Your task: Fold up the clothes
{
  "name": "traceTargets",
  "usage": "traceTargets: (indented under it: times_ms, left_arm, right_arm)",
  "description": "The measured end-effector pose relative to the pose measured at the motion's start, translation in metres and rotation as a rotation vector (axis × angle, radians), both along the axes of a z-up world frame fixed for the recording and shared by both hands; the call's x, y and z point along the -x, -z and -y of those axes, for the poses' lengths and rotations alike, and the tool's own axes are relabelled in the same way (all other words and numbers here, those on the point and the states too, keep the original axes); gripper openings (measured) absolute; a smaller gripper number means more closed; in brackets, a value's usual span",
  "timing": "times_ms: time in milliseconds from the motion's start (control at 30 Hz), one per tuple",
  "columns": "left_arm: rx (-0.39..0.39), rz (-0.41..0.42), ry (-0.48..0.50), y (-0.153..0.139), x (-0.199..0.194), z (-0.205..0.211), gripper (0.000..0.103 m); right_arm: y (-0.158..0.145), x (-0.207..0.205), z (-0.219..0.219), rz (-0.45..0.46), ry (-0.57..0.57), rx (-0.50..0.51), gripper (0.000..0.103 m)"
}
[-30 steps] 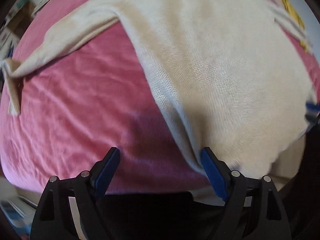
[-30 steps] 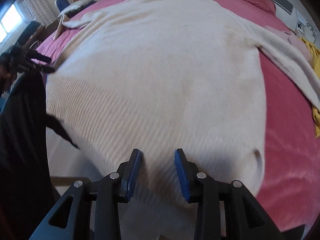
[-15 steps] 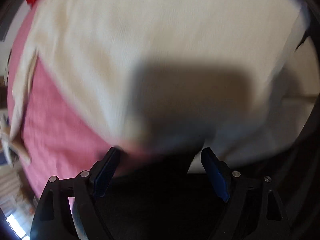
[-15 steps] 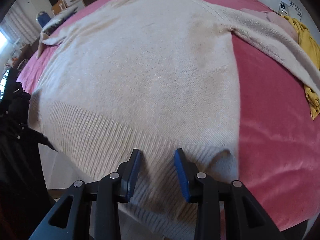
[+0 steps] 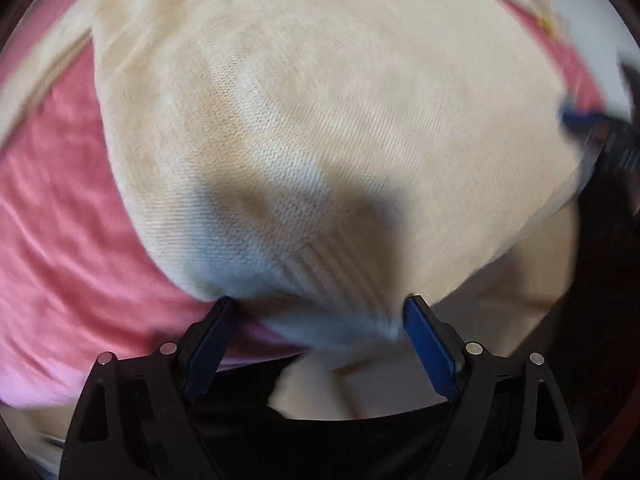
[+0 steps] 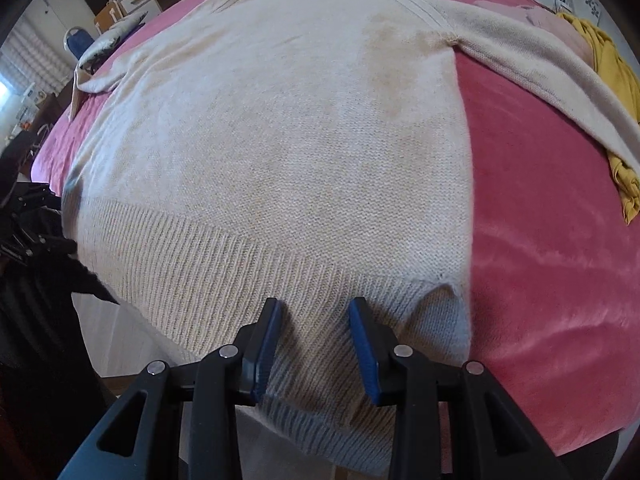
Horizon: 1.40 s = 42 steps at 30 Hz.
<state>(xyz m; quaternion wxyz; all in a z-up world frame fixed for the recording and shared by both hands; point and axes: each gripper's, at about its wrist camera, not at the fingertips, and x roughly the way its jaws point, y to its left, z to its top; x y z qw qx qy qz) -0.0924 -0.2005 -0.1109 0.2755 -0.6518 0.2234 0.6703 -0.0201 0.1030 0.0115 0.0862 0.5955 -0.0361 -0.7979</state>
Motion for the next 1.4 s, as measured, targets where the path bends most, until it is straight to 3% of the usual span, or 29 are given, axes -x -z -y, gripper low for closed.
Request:
traceTargets:
  times_ms: [100,167,200,267,333,433,533,600,700,767,800,900,1033,1067,1133,1200,1267,1333,1367,1400]
  left_arm:
    - [0.345,-0.119,0.112,0.012,-0.018,0.015,0.086]
    - [0.427,-0.111,0.059,0.011,-0.011,0.042,0.086]
    - [0.425,-0.114,0.020,0.006,-0.007,0.050,0.086]
    - [0.322,-0.141,-0.110,-0.021,0.004,0.065,0.086]
    - [0.121,-0.154,-0.221,-0.047,0.014,0.060,0.086]
    - [0.118,-0.184,-0.133,-0.040,0.019,0.016,0.086]
    - [0.230,-0.225,0.076,-0.008,0.013,-0.038,0.088]
    - [0.291,-0.289,0.119,-0.002,0.013,-0.050,0.103]
    - [0.388,-0.319,0.110,-0.001,0.017,-0.038,0.103]
    - [0.566,-0.335,0.146,0.007,0.018,-0.013,0.103]
    - [0.569,-0.317,0.130,0.004,0.020,-0.005,0.102]
    - [0.379,-0.296,-0.090,-0.024,0.000,0.031,0.101]
    - [-0.060,-0.382,-0.329,-0.082,0.006,0.022,0.101]
    - [-0.145,-0.400,-0.342,-0.093,0.009,0.034,0.101]
    - [-0.293,-0.444,-0.303,-0.100,0.019,0.010,0.101]
    - [-0.319,-0.444,-0.179,-0.084,0.036,-0.019,0.101]
    - [-0.196,-0.449,0.046,-0.044,0.043,-0.067,0.101]
    - [-0.025,-0.424,0.200,-0.006,0.034,-0.092,0.101]
    - [-0.047,-0.441,0.187,-0.006,0.033,-0.089,0.101]
    - [-0.071,-0.460,0.170,-0.006,0.032,-0.086,0.101]
  right_arm:
    - [0.001,0.000,-0.004,0.008,0.010,0.021,0.036]
    - [0.002,0.000,-0.004,0.004,0.011,0.025,0.036]
    - [0.002,0.000,-0.004,0.001,0.010,0.025,0.036]
    - [0.002,-0.002,-0.005,-0.004,0.011,0.028,0.036]
    - [0.003,-0.005,-0.006,-0.002,0.012,0.028,0.036]
    - [0.003,-0.011,-0.010,0.003,0.011,0.017,0.036]
    - [0.003,-0.012,-0.007,-0.004,0.005,0.000,0.036]
    - [0.003,-0.014,-0.007,-0.009,0.008,-0.003,0.036]
    - [0.005,-0.017,-0.004,-0.013,0.020,0.004,0.036]
    - [0.006,-0.019,-0.003,-0.014,0.024,0.009,0.036]
    - [0.006,-0.019,-0.003,-0.012,0.028,0.013,0.036]
    - [0.007,-0.018,-0.007,-0.007,0.034,0.031,0.036]
    - [-0.014,-0.011,-0.024,-0.051,0.028,0.066,0.036]
    - [-0.024,-0.011,-0.026,-0.086,0.022,0.073,0.036]
    - [-0.041,-0.007,-0.027,-0.151,-0.002,0.044,0.036]
    - [-0.042,-0.001,-0.013,-0.166,-0.080,-0.018,0.036]
    - [-0.029,-0.002,0.004,-0.147,-0.155,-0.105,0.036]
    - [0.008,-0.006,0.011,-0.048,-0.193,-0.221,0.036]
    - [0.024,-0.011,0.009,-0.003,-0.204,-0.263,0.036]
    - [0.025,-0.020,0.001,-0.030,-0.196,-0.232,0.036]
